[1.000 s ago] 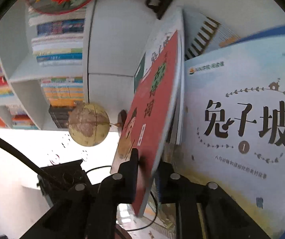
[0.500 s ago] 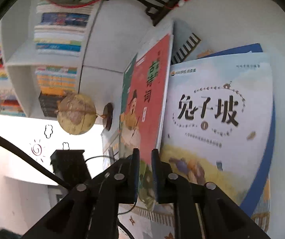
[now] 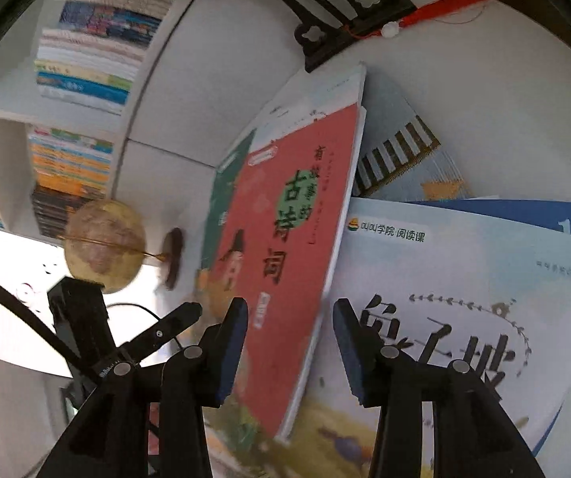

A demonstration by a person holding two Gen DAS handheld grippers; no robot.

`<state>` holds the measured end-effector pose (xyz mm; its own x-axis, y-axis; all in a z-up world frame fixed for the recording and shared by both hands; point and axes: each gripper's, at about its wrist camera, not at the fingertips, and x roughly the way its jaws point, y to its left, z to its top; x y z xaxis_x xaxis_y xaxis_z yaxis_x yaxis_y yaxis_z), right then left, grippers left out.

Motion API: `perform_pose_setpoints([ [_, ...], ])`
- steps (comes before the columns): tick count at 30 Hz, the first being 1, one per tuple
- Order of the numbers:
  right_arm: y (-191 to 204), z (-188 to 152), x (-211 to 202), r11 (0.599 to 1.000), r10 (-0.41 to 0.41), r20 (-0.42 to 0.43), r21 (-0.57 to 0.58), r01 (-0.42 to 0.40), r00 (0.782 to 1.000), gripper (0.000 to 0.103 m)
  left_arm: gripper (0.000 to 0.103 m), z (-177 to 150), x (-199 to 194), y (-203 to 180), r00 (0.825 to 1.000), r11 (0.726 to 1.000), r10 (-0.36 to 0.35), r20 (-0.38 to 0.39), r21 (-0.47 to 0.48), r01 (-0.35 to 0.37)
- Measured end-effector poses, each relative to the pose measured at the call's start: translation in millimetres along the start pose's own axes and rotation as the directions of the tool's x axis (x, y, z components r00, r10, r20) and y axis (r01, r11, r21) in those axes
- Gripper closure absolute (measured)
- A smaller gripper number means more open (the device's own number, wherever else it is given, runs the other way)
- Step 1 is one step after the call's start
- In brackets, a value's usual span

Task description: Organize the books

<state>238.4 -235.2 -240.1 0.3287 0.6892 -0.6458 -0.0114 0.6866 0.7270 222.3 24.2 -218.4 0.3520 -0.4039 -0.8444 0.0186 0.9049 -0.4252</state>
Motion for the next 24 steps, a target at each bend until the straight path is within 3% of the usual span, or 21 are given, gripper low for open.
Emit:
perform_pose_setpoints([
  [3,2.5,-5.6,6.5,1.000,0.014,0.011,-0.017,-0.014,1.000,0.060,0.028,-4.6,4.9,-6.3,1.000,1.000,0.008,0.007,-0.009,-0.008],
  [6,0.7,-8.6,2.6,1.000,0.017,0.022,-0.018,-0.017,1.000,0.057,0.028,-14.0,4.4,-14.5,0.999,1.000,-0.029,-0.030,-0.008,0.029],
  [9,-14.9,-11.0,-6.8,0.995,0.091,-0.012,0.047,-0.090,0.996,0.057,0.028,-34.8,-4.3,-33.5,0.997,0.998,-0.065,-0.047,0.022,0.067],
  [12,-23.7,-20.1,-27.0,0.988,0.150,-0.026,0.037,-0.149,0.988,0.057,0.028,-54.0,-11.2,-47.8,0.994,0.994,-0.095,-0.055,0.043,0.097],
  [14,-26.2,-24.2,-39.6,0.976,0.216,-0.017,0.029,-0.215,0.976,0.057,0.020,-58.1,-8.7,-50.6,0.990,0.990,-0.130,-0.063,0.055,0.133],
  [17,-34.0,-16.2,-37.8,0.935,0.348,-0.010,0.082,-0.346,0.938,0.058,0.019,-50.8,5.5,-43.2,0.985,0.987,-0.158,-0.066,0.029,0.160],
  [18,-37.3,-10.5,-30.6,0.935,0.344,-0.002,0.098,-0.342,0.939,0.060,0.019,-46.7,11.6,-41.6,0.986,0.987,-0.155,-0.066,0.030,0.157],
  [21,-33.3,-3.8,-16.0,0.970,0.237,-0.016,0.066,-0.235,0.971,0.083,0.020,-42.3,14.5,-44.3,0.990,0.991,-0.129,-0.054,0.038,0.131],
  [24,-12.8,-9.2,-19.6,0.989,0.142,0.010,-0.046,-0.141,0.990,0.091,0.024,-44.7,7.5,-49.3,0.993,0.991,-0.119,-0.005,0.060,0.119],
])
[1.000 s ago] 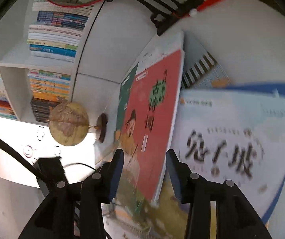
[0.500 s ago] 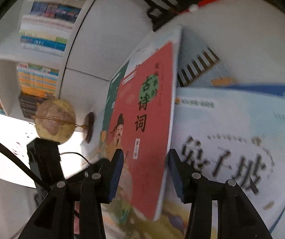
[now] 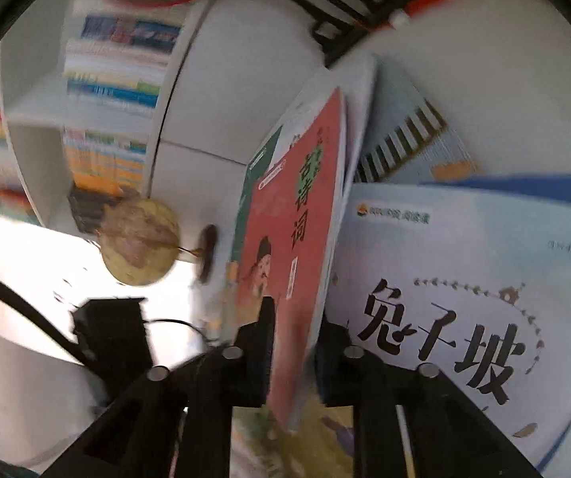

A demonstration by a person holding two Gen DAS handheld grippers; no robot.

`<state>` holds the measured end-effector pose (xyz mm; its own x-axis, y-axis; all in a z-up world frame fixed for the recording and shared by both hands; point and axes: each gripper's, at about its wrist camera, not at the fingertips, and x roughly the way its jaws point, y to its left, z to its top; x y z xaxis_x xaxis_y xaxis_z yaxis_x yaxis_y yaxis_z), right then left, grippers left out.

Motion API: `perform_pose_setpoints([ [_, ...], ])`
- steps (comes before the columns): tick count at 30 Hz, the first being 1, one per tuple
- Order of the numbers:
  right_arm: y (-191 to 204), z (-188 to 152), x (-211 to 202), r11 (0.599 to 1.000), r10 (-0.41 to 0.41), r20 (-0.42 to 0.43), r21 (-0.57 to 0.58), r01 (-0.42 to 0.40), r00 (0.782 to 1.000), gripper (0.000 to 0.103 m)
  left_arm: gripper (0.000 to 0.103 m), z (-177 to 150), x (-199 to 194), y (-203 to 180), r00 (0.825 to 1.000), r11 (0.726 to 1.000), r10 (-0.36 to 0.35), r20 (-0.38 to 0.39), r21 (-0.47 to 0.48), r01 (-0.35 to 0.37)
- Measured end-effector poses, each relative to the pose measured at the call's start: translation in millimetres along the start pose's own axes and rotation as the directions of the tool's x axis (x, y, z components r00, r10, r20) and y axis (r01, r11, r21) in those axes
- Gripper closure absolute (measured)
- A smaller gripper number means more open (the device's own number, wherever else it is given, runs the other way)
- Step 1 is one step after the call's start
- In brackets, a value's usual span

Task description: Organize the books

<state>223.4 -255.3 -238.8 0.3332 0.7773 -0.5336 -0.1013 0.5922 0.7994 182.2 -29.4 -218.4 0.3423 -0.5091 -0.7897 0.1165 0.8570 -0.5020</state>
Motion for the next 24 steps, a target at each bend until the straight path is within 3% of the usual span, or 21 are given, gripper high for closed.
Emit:
perform_pose_setpoints([
  [2,15.5,-4.7,-0.2,0.992,-0.087,0.007,-0.086,0.088,0.996,0.092,0.040,-3.7,-5.2,-6.5,0.996,0.996,0.076,0.048,0.040,-0.078],
  [3,23.5,-8.1,-0.6,0.982,-0.130,0.009,-0.136,0.130,0.992,0.091,0.049,-6.2,-5.9,-12.7,0.987,0.986,0.145,0.070,0.078,-0.150],
  [5,41.1,-14.8,-2.7,0.956,-0.180,0.018,-0.232,0.179,0.984,0.091,0.050,-15.9,-4.5,-38.1,0.940,0.914,0.314,0.137,0.224,-0.338],
  [6,51.8,-19.9,-4.2,0.939,-0.197,0.013,-0.283,0.192,0.980,0.091,0.050,-19.9,-4.4,-46.0,0.925,0.886,0.345,0.160,0.269,-0.378],
  [8,62.3,-26.3,-5.7,0.920,-0.215,0.013,-0.332,0.207,0.976,0.090,0.050,-25.1,-7.0,-51.9,0.921,0.873,0.354,0.165,0.296,-0.388],
  [11,64.9,-32.6,-14.8,0.898,-0.249,0.010,-0.373,0.234,0.969,0.090,0.051,-31.3,-18.4,-55.3,0.939,0.896,0.304,0.161,0.286,-0.340],
  [16,83.7,-56.6,-22.9,0.841,-0.303,-0.007,-0.472,0.264,0.953,0.089,0.051,-53.2,-46.7,-76.9,0.933,0.881,0.292,0.209,0.322,-0.348],
  [20,97.6,-80.3,-25.3,0.829,-0.295,-0.030,-0.505,0.240,0.955,0.088,0.051,-60.7,-75.8,-75.3,0.919,0.887,0.300,0.255,0.281,-0.367],
  [24,122.8,-95.3,-22.2,0.831,-0.248,-0.042,-0.522,0.191,0.968,0.088,0.051,-70.3,-111.2,-73.0,0.881,0.854,0.347,0.321,0.280,-0.439],
])
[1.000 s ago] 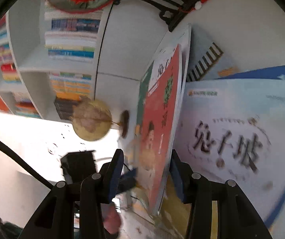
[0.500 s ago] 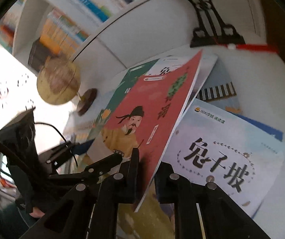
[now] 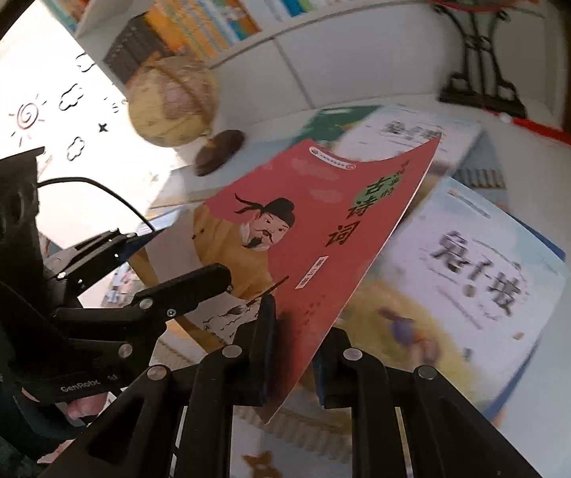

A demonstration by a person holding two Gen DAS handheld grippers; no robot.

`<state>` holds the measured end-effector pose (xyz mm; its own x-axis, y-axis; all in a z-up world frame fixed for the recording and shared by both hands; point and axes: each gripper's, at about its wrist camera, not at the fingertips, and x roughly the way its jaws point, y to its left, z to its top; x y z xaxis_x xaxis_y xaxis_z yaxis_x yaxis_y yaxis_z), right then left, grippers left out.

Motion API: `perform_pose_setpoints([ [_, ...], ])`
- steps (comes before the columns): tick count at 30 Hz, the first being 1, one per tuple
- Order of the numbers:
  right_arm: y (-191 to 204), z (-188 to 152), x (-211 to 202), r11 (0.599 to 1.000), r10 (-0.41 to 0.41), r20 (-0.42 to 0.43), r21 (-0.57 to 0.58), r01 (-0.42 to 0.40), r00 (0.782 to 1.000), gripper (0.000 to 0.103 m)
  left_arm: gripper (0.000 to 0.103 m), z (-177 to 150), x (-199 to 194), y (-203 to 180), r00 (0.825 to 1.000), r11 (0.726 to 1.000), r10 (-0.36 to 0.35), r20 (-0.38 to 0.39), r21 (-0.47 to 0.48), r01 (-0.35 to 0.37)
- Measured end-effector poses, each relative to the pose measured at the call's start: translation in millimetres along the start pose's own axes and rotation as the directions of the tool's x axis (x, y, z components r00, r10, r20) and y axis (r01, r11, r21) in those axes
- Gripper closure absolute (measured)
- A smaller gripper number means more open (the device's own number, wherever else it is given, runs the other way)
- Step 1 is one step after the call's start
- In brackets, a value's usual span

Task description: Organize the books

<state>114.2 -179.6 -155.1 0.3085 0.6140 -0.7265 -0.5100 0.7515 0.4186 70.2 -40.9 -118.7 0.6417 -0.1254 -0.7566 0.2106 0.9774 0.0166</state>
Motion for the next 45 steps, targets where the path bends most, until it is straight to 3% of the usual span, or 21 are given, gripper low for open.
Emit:
perform_pose_setpoints([
  [8,89.6,24.7,14.6,0.984,0.088,0.027,-0.156,-0.083,0.996,0.088,0.051,-24.4,-71.2,69.3,0.985,0.984,0.158,0.070,-0.096,-0.151],
  [15,185.4,42.1,57.4,0.939,0.192,-0.017,-0.289,-0.188,0.981,0.088,0.051,-66.5,-126.1,153.5,0.947,0.931,0.316,0.062,-0.213,-0.297],
  [18,225.0,42.5,81.4,0.919,0.212,-0.040,-0.331,-0.213,0.977,0.088,0.051,-82.8,-136.7,188.3,0.935,0.907,0.351,0.054,-0.269,-0.325],
  [22,258.4,43.6,119.2,0.910,0.217,-0.082,-0.343,-0.232,0.973,0.088,0.051,-102.6,-132.1,224.0,0.933,0.890,0.358,0.034,-0.316,-0.330],
  [30,269.0,35.9,186.2,0.922,0.155,-0.173,-0.328,-0.205,0.973,0.087,0.051,-142.0,-96.1,258.5,0.951,0.884,0.307,-0.050,-0.355,-0.304],
  [45,255.4,17.4,224.4,0.957,0.113,-0.243,-0.234,-0.171,0.963,0.086,0.051,-190.2,-66.3,274.5,0.973,0.854,0.181,-0.146,-0.467,-0.229],
])
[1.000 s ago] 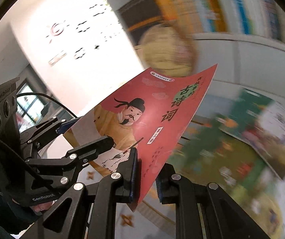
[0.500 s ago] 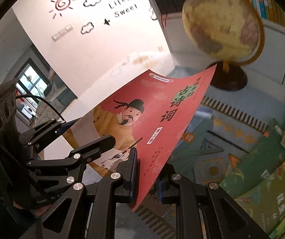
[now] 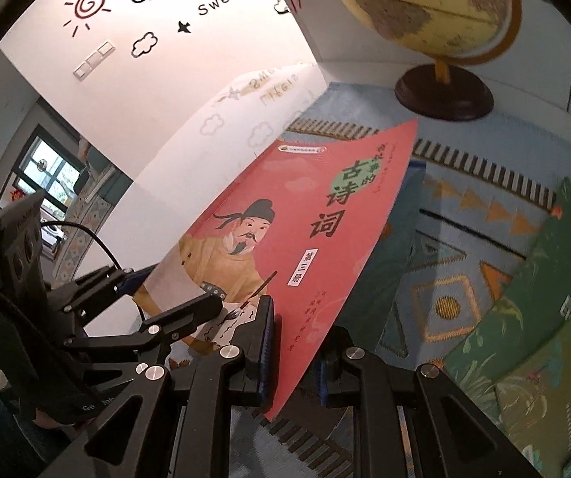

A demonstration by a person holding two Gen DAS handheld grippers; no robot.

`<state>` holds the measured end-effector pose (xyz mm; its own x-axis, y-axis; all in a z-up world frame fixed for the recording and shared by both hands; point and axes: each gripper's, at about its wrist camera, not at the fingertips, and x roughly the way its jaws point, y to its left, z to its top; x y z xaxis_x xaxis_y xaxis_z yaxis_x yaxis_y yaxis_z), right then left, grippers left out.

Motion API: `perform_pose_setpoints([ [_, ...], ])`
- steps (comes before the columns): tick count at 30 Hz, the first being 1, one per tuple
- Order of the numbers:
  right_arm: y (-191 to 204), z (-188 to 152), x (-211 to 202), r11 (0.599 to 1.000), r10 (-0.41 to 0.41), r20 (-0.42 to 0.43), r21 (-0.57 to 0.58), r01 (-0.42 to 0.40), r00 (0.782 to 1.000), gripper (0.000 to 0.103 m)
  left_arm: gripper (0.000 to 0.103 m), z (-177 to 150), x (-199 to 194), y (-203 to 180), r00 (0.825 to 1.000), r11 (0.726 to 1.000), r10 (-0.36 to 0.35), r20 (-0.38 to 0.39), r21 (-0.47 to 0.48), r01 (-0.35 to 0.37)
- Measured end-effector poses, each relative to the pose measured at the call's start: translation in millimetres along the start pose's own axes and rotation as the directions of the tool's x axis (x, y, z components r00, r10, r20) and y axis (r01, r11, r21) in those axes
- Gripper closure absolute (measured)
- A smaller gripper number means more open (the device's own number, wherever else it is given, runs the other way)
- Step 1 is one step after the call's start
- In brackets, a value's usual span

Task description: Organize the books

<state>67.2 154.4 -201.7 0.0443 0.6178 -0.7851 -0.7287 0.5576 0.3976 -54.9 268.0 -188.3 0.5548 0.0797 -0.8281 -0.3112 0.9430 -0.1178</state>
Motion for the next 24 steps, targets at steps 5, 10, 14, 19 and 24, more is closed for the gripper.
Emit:
perform_pose_setpoints([
  [5,0.2,-5.0,10.1,1.000,-0.007,-0.055,0.030,0.009,0.998,0.078,0.049,-4.8,7.0,9.6,0.999,0.999,0.004,-0.034,-0.048,-0.006],
  [10,0.0,-8.0,24.0,0.999,-0.032,-0.108,0.029,0.035,0.994,0.075,0.049,-5.6,6.7,17.2,0.999,0.996,0.007,-0.036,-0.083,-0.009],
  [14,-1.0,-11.3,23.2,0.998,-0.034,-0.108,0.044,0.039,0.994,0.072,0.048,-7.6,6.3,19.2,0.999,0.995,0.024,-0.048,-0.092,-0.028],
  [19,-10.3,-21.6,18.4,0.993,-0.096,-0.104,0.062,0.103,0.990,0.067,0.048,-9.4,1.8,12.4,0.998,0.996,0.018,-0.055,-0.085,-0.023],
  [24,-26.4,-48.8,-9.0,0.984,-0.137,-0.121,0.100,0.150,0.983,0.067,0.049,-6.5,-7.3,-16.4,0.999,0.999,-0.021,-0.048,-0.050,0.018],
])
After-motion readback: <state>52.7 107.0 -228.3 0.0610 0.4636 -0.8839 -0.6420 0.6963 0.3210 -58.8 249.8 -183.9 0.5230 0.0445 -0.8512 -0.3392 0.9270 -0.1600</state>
